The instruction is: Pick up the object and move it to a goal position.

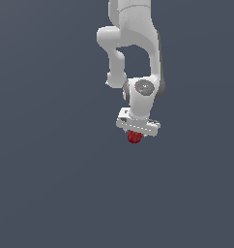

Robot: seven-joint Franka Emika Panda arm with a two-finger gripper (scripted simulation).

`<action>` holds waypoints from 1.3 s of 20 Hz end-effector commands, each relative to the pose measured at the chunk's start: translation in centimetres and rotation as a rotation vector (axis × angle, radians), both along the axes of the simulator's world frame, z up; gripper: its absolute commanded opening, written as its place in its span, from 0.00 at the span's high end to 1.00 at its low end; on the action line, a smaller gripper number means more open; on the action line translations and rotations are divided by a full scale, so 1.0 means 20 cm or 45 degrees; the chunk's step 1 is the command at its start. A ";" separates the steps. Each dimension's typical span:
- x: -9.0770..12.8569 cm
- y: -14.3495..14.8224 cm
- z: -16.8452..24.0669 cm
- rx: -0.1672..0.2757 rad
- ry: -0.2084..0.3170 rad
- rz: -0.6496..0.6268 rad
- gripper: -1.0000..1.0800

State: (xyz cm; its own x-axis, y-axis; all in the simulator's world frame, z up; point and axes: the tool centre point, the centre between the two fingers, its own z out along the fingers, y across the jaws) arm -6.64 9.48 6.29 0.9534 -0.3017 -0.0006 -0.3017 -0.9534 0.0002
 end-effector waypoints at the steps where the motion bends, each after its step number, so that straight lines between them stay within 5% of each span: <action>1: 0.00 0.00 -0.05 0.000 -0.001 -0.001 0.04; 6: 0.00 0.00 -0.08 0.000 -0.001 -0.001 0.04; 7: 0.00 0.00 -0.08 0.000 -0.001 -0.001 1.00; 19: 0.00 0.00 -0.07 0.001 -0.001 0.000 1.00; 26: 0.02 -0.14 0.01 0.001 -0.001 0.000 1.00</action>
State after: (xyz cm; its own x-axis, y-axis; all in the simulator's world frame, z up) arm -6.49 7.57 5.87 0.9538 -0.3003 -0.0028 -0.3003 -0.9538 0.0004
